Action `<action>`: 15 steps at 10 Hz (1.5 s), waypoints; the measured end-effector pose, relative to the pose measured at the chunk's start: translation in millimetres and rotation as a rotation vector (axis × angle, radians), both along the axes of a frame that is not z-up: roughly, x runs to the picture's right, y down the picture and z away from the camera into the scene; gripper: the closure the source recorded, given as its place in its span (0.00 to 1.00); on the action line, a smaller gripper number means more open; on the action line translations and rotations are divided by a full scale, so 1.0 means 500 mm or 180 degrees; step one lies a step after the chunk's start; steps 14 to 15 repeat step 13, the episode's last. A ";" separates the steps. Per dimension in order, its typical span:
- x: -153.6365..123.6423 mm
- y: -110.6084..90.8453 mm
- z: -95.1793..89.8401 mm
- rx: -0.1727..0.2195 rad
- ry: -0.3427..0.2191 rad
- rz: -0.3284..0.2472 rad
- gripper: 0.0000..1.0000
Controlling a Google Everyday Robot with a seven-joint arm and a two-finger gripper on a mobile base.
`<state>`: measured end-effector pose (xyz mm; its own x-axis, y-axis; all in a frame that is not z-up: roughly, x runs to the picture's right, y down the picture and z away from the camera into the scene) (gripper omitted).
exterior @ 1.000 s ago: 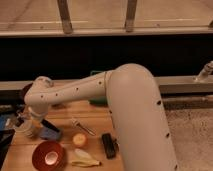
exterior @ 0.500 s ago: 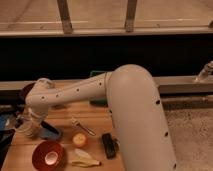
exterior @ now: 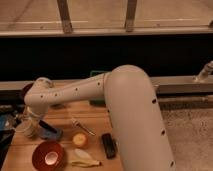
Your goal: Place brush in paper cup
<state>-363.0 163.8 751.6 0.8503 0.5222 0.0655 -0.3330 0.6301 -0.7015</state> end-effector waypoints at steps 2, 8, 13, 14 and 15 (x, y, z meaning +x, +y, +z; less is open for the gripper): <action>-0.001 0.001 0.001 -0.0009 -0.0006 0.0003 0.25; 0.006 -0.011 -0.008 0.0049 -0.0011 0.0056 0.20; 0.006 -0.010 -0.007 0.0047 -0.0011 0.0055 0.20; 0.006 -0.010 -0.007 0.0047 -0.0011 0.0055 0.20; 0.006 -0.010 -0.007 0.0047 -0.0011 0.0055 0.20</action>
